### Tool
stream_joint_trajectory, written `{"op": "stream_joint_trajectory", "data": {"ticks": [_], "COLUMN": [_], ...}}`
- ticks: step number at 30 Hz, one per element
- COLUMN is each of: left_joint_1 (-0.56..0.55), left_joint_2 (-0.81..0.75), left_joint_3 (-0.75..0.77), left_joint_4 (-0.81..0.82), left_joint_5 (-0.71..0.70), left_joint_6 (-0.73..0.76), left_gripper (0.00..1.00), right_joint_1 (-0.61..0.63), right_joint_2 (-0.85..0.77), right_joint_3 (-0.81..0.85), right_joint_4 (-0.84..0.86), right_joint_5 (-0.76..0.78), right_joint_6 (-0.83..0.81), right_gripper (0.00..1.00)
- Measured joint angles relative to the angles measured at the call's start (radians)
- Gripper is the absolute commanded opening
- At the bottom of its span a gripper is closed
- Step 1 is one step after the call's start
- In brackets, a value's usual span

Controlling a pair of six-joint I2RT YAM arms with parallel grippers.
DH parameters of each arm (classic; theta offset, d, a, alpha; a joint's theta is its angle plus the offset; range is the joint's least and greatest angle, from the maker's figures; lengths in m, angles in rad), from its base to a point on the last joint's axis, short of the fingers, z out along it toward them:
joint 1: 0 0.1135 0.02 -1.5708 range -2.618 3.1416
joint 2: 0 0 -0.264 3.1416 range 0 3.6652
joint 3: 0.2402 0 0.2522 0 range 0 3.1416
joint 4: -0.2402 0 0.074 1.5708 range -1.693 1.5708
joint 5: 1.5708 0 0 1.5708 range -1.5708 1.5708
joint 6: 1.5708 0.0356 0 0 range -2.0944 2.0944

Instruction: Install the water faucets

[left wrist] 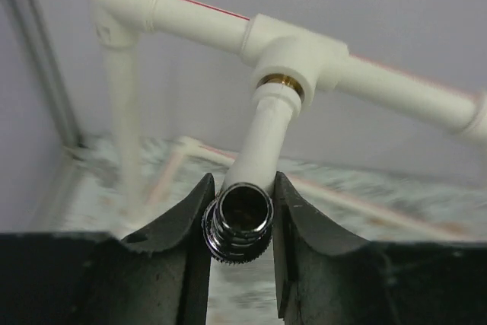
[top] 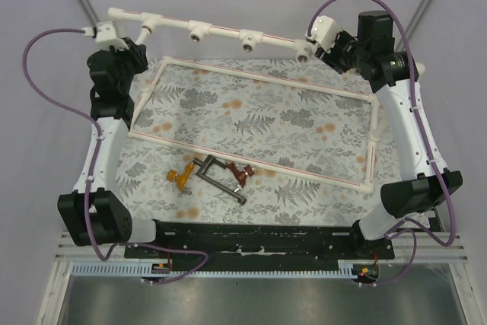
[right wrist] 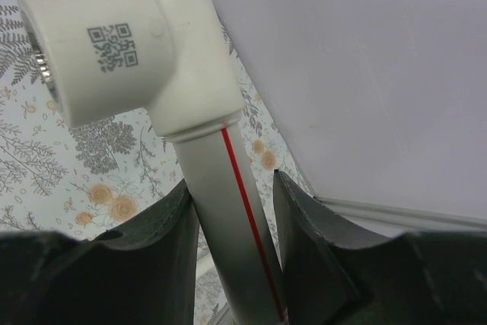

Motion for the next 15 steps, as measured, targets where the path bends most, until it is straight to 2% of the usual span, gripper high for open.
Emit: {"op": "stream_joint_trajectory", "data": {"ticks": [2,4,7,10,12,15], "left_joint_1": [-0.050,-0.096,-0.140,-0.155,-0.163,-0.189], "left_joint_2": [-0.028,-0.062,-0.087,-0.093,-0.101,-0.120], "left_joint_3": [-0.035,-0.100,-0.156,-0.166,-0.173,-0.179], "left_joint_4": [0.018,0.061,0.098,0.101,0.105,0.100], "left_joint_5": [-0.046,-0.084,-0.135,-0.151,-0.150,-0.125], "left_joint_6": [0.394,0.772,1.184,1.389,1.463,1.481], "left_gripper": [0.37,0.40,0.40,0.48,0.61,0.82], "right_joint_1": [-0.003,-0.008,-0.013,-0.013,-0.013,-0.009], "right_joint_2": [0.000,-0.003,-0.010,-0.010,-0.010,-0.010], "right_joint_3": [0.000,0.000,0.000,0.000,0.000,0.000], "right_joint_4": [-0.003,-0.013,-0.026,-0.026,-0.026,-0.025], "right_joint_5": [0.005,0.006,0.007,0.007,0.005,0.005], "right_joint_6": [-0.001,-0.007,-0.012,-0.014,-0.014,-0.013], "right_gripper": [0.00,0.00,0.00,0.00,0.00,0.00]}}
